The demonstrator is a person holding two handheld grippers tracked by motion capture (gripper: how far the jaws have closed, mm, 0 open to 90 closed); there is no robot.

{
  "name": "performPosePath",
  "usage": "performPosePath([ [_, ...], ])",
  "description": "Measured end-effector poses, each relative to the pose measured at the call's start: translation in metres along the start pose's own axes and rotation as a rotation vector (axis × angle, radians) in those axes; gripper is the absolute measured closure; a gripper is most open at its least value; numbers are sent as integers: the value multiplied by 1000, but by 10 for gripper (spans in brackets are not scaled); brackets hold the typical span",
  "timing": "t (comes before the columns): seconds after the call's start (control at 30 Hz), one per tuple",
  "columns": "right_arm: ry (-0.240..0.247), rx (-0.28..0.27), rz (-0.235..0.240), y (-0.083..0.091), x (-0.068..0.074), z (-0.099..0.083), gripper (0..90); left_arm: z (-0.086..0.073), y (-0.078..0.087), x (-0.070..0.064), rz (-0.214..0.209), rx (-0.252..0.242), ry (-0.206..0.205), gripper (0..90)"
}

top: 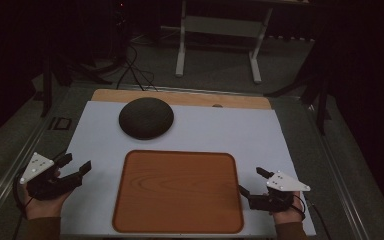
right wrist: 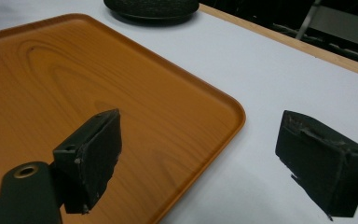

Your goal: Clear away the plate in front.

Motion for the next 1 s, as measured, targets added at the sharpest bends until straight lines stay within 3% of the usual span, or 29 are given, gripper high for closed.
performPosePath([
  [0.17, -29, 7, -14, 1, -3, 0, 142, 0, -1, 0, 1, 3, -1, 290],
  [0.53, 12, 2, -2, 1, 2, 2, 141, -1, -7, -1, 15, 11, 24, 290],
  [0.67, 5, 32, -23, -2, 1, 0, 142, -1, -13, 0, 33, 13, 57, 291],
  [0.87, -8, 20, -33, -1, -1, 1, 142, 8, -24, -5, 39, 21, 25, 289],
  [1.0, -8, 25, -36, -2, -1, 1, 142, 12, -30, -7, 31, 19, 25, 281],
])
Point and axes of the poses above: each handheld gripper's, and its own axes: y roughly backward along the jaws, z roughly out of its top, x roughly to its left, the point moved 3 cm from there along -y, roughly forward along the jaws, and after that the axes turned 2 degrees about -z, right-handed, at the moved point
